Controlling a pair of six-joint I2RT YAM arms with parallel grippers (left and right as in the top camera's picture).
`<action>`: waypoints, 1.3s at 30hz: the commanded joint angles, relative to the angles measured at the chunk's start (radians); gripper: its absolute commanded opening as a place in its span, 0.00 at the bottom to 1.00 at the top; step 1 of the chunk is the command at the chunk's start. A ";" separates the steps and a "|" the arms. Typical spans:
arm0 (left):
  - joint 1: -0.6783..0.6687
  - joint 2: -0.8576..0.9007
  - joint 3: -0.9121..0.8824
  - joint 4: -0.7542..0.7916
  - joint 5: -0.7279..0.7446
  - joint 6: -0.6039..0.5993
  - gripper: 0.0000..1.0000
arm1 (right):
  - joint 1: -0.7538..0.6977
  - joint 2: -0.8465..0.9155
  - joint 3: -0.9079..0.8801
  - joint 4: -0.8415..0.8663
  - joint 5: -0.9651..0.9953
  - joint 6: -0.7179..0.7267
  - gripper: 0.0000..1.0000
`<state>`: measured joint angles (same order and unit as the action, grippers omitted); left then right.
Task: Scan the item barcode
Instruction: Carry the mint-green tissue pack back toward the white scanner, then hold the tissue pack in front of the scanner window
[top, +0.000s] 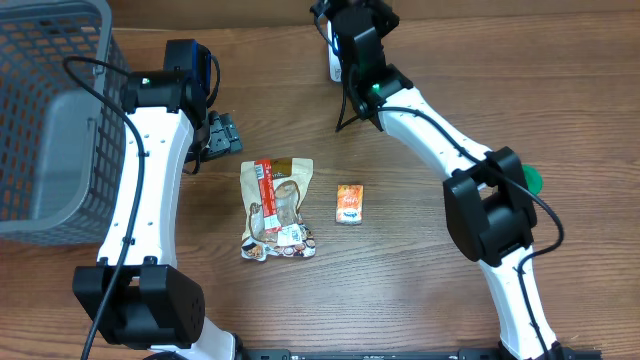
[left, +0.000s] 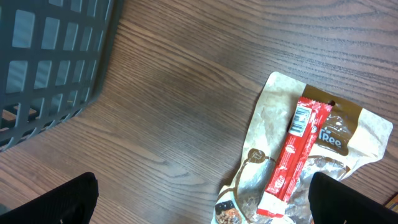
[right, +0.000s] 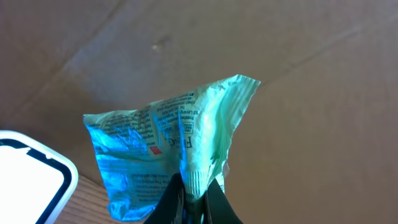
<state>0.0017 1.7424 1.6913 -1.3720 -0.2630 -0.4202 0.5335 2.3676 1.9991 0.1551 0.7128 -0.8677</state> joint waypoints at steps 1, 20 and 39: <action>-0.002 0.002 0.021 0.000 -0.006 -0.018 1.00 | 0.010 0.035 0.023 0.063 0.003 -0.085 0.04; -0.002 0.002 0.021 0.000 -0.006 -0.018 1.00 | 0.021 0.164 0.023 0.202 -0.027 -0.184 0.04; -0.002 0.002 0.021 0.000 -0.006 -0.018 1.00 | 0.047 0.164 0.023 0.047 -0.011 -0.180 0.03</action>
<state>0.0017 1.7424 1.6913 -1.3724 -0.2630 -0.4202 0.5751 2.5305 2.0033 0.2230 0.6884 -1.0519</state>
